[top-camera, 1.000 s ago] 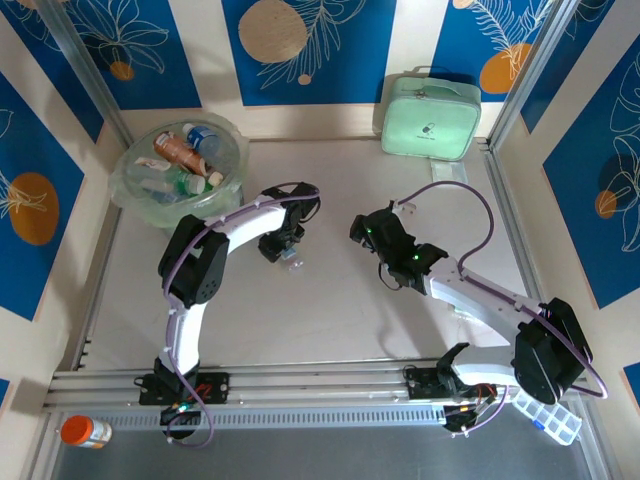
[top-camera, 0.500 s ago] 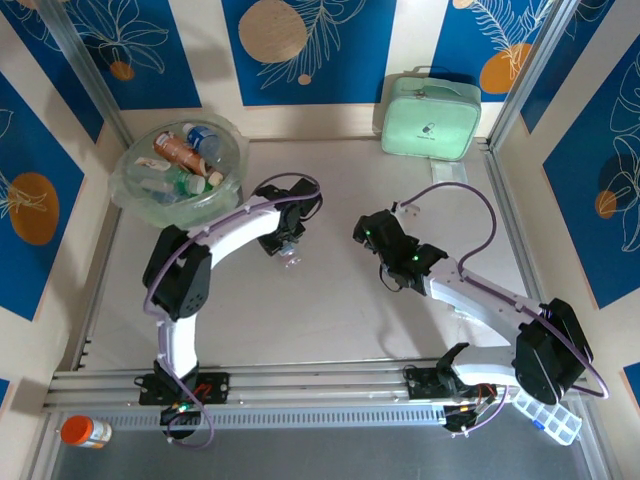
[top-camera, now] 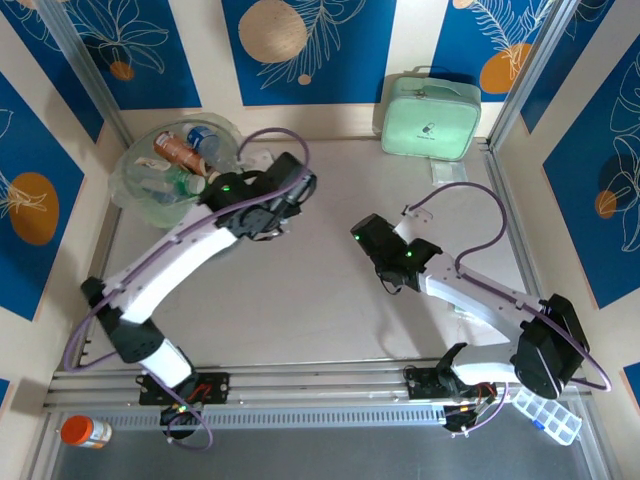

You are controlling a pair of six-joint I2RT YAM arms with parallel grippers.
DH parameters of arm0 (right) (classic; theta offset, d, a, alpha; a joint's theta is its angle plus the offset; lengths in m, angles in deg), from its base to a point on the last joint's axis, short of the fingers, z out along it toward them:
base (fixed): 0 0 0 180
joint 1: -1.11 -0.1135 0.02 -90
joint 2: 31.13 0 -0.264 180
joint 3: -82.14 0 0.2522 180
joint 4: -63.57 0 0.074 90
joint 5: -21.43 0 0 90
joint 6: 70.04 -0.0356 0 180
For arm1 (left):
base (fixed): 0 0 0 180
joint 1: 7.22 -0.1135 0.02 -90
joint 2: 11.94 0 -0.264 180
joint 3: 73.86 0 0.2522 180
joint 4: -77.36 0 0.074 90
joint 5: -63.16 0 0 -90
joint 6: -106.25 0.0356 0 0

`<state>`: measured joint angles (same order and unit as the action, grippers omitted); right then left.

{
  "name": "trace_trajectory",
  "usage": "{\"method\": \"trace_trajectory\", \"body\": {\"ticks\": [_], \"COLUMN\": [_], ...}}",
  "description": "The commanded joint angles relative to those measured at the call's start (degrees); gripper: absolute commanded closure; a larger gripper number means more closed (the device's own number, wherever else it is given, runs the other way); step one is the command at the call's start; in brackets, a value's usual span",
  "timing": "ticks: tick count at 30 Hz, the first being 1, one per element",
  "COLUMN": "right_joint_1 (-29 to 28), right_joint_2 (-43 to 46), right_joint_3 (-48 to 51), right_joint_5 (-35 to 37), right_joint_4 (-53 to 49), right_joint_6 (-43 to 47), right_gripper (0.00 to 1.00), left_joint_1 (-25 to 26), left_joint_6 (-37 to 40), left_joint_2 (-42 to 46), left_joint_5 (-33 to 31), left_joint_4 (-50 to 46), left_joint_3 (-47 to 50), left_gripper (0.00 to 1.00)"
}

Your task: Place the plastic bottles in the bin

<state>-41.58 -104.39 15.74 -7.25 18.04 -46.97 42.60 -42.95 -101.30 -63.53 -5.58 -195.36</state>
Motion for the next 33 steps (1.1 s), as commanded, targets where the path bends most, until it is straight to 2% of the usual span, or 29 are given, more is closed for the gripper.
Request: {"method": "trace_trajectory", "body": {"ticks": [1,5,9,12,19,24,33], "right_joint_1": [-0.41,-0.57,-0.98,-1.07,-1.07,-1.16,-1.2], "right_joint_2": [-1.12,-3.29,-5.39,-6.4,-6.73,-8.09,-9.48], "right_joint_3": [-0.97,-2.06,-3.67,-4.39,-3.87,-4.69,-5.54], "right_joint_5": [1.82,0.54,-0.24,-1.01,-3.89,-5.32,-5.79], "right_joint_4": [0.64,1.1,0.51,0.56,3.9,4.46,4.3], "right_joint_6": [0.22,1.56,2.43,3.14,6.57,7.96,8.66], "right_gripper": [0.11,0.11,0.11,0.11,0.11,0.11,0.11], "left_joint_1": [-1.84,-10.81,-23.05,-29.85,-46.36,-48.95,-49.2], "left_joint_6": [1.92,-0.09,-0.89,0.39,-0.07,-2.7,-5.98], "left_joint_2": [7.37,14.37,18.79,18.3,12.16,7.87,6.05], "left_joint_5": [-7.23,-4.91,1.66,5.32,23.73,28.63,29.49], "left_joint_4": [-6.31,-7.57,-6.01,-4.98,-0.25,2.88,6.91], "left_joint_3": [-2.47,-1.85,1.13,1.31,2.23,1.87,6.98], "left_gripper": [0.48,0.48,0.48,0.48,0.5,0.54,0.54]}}
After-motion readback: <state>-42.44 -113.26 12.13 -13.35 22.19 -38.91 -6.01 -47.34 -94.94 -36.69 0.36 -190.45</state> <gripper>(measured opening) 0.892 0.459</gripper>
